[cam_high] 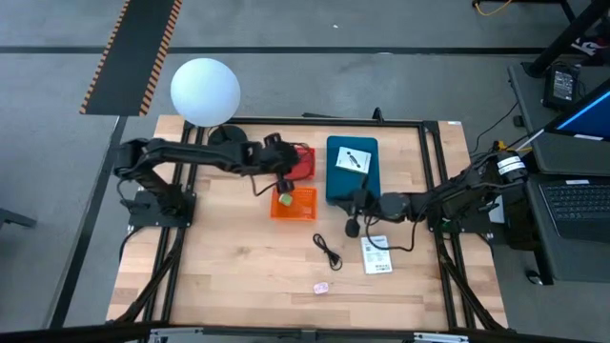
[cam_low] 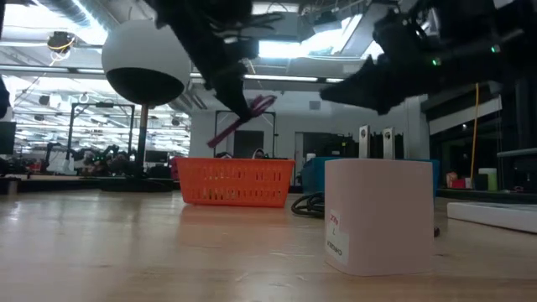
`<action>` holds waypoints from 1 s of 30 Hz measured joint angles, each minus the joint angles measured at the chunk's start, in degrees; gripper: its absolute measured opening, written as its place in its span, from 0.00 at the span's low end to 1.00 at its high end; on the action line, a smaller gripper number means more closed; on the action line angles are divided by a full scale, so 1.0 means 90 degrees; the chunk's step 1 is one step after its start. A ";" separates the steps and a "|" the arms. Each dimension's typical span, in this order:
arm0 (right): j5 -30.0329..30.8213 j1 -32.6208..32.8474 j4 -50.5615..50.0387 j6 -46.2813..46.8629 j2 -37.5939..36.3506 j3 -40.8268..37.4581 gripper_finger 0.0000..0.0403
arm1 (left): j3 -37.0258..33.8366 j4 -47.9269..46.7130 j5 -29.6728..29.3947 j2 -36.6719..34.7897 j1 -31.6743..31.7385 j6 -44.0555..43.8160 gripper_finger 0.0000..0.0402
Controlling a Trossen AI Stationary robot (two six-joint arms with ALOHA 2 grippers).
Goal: Pick and place items into bin
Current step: Put the pink charger cable into the red bin
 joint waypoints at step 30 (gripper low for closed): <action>0.0009 0.0001 0.0158 -0.0039 0.0002 -0.0335 0.01 | 0.0983 -0.0626 0.0440 0.1617 0.0915 0.0220 0.09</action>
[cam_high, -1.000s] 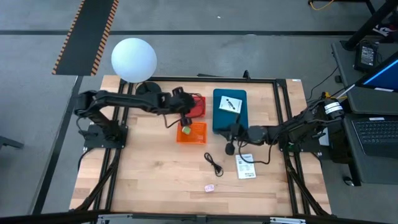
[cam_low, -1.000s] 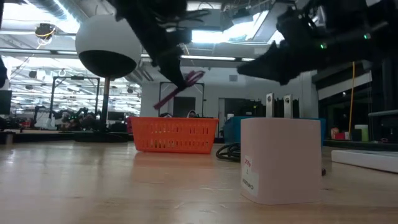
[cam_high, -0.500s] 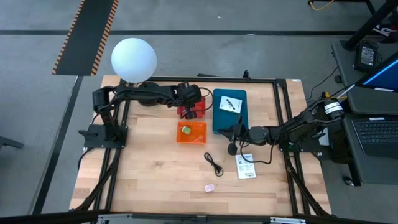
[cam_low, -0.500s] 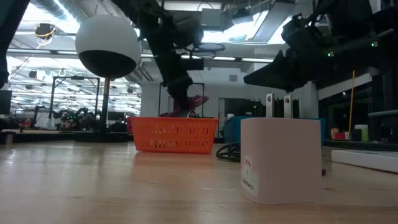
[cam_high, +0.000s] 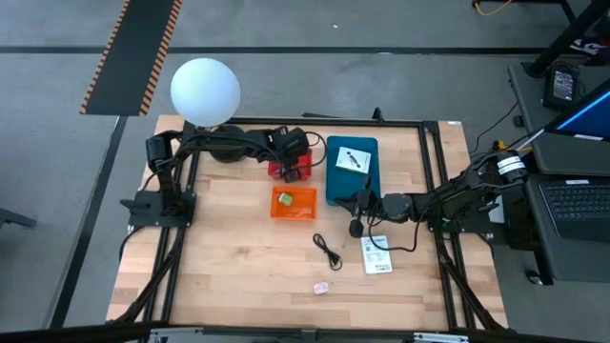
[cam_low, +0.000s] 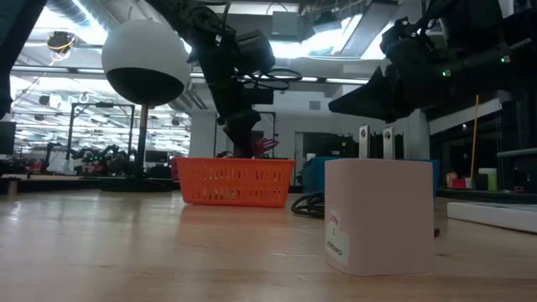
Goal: Pick and place items into bin
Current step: Put the pink charger cable into the red bin, then put the black charger cable into the red bin
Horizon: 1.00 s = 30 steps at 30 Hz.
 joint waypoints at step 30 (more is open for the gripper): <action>0.0013 0.0063 -0.0014 0.0045 0.0002 0.0002 0.01 | 0.1095 -0.0880 0.0585 -0.0043 -0.0474 0.0206 0.14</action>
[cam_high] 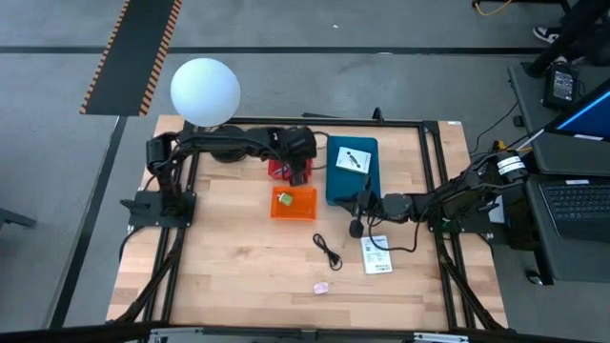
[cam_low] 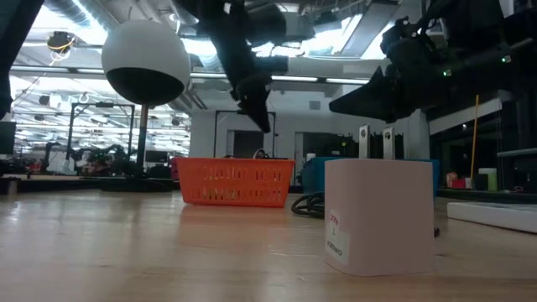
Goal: Pick and place items into bin
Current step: Put the black charger cable into the red bin
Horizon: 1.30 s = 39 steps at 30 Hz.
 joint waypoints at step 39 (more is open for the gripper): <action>0.1042 0.2648 -0.3766 0.1198 0.0000 0.2071 0.01 | -0.3151 0.5388 -0.1443 -0.1451 -0.5259 -0.1216 0.00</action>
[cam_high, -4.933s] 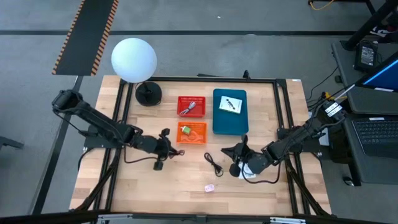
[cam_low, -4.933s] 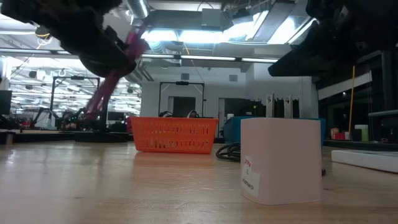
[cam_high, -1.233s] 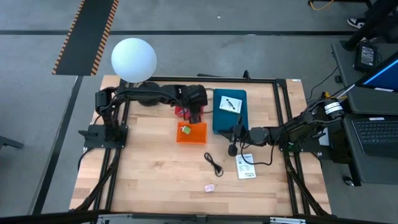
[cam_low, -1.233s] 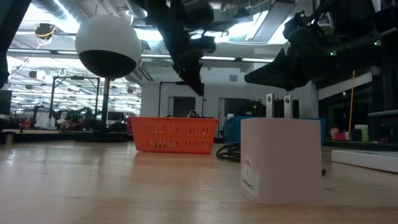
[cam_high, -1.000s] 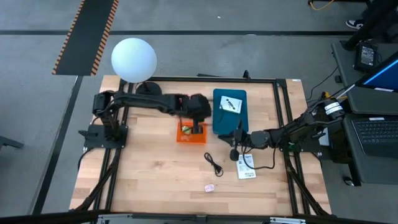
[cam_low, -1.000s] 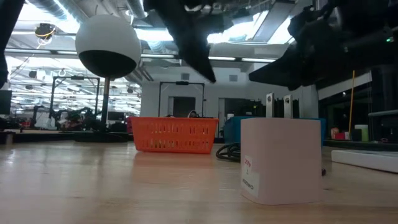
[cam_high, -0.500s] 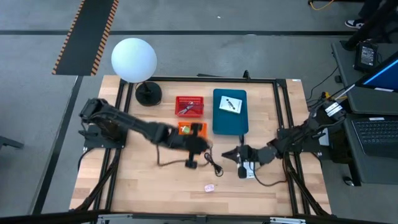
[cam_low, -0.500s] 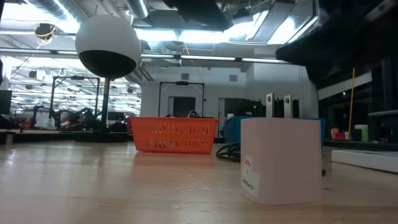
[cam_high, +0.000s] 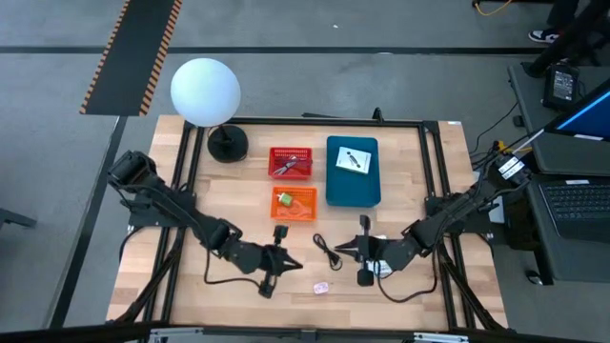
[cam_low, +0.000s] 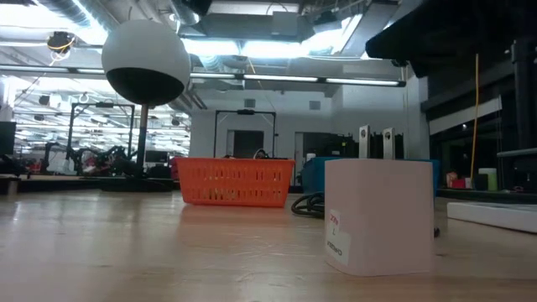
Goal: Pick and place items into bin
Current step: Put the black charger cable into the red bin
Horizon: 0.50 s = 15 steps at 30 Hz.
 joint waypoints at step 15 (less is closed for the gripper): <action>-0.0013 0.0478 -0.3509 0.1256 0.0000 0.1431 0.01 | -0.1062 0.1715 0.0000 -0.0009 -0.0489 -0.0409 0.01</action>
